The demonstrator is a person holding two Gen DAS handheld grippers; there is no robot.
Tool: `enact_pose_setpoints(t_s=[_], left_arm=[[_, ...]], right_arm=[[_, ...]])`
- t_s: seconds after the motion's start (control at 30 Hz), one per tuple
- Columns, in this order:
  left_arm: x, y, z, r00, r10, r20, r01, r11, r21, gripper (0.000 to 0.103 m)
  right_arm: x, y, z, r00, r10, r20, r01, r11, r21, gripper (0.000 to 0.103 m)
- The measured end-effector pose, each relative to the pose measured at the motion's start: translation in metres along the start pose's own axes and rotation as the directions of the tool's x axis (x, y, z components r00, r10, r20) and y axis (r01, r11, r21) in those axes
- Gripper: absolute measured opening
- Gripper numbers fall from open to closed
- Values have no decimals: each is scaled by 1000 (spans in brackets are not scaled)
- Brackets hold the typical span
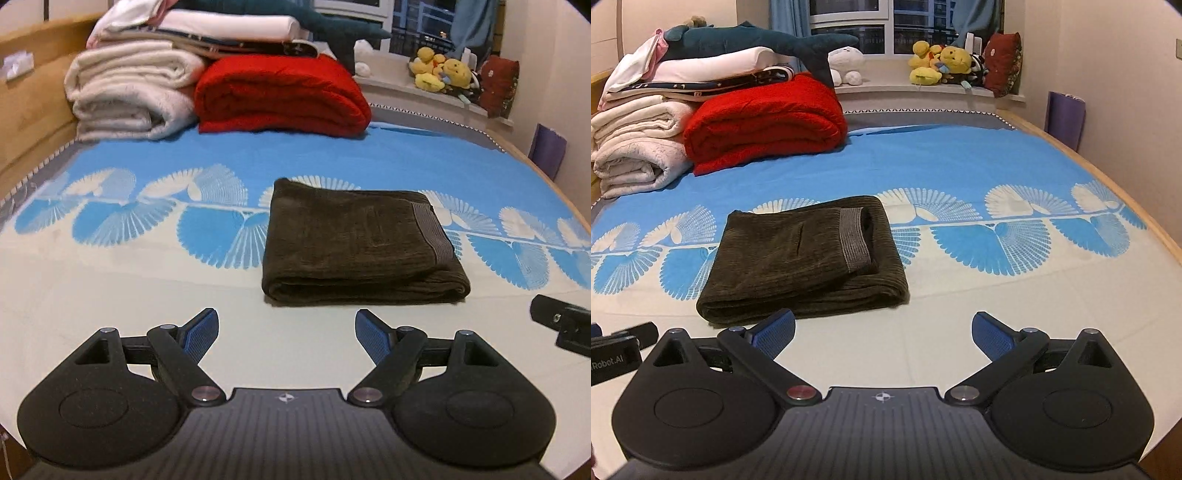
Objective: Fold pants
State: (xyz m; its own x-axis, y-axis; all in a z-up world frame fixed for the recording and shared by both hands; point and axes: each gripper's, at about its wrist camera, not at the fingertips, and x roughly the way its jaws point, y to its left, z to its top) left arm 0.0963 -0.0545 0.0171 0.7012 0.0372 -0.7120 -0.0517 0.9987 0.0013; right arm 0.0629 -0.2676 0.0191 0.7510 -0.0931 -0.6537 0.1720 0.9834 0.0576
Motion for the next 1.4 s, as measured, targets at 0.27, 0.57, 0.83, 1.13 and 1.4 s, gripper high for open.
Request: enact_pose_setpoints(t_s=[0.27,0.57,0.83,1.13,1.4], left_arm=[[8,-6,-2,998,-23,-62,23,1000,7,85],[6,-7,-5,999,-16,-48,18,999,36,85],[4,-7,-5,999,-18,-44,20,999,43,85],[4,-8,-5,999,-23,-42,25,998,53,86],[4,-9,-6,999,-23,-43,25,998,54,86]], right_arm=[[1,12,1,1000,9,2,-9,1000,-22,101],[3,21,1,1000,15,-1,-15,1000,-26,101],[3,22,1,1000,15,-3,-15,1000,-27,101],[3,22,1,1000,16,-2,-16,1000,-25,101],[3,23,1,1000,15,-3,-15,1000,-26,101]])
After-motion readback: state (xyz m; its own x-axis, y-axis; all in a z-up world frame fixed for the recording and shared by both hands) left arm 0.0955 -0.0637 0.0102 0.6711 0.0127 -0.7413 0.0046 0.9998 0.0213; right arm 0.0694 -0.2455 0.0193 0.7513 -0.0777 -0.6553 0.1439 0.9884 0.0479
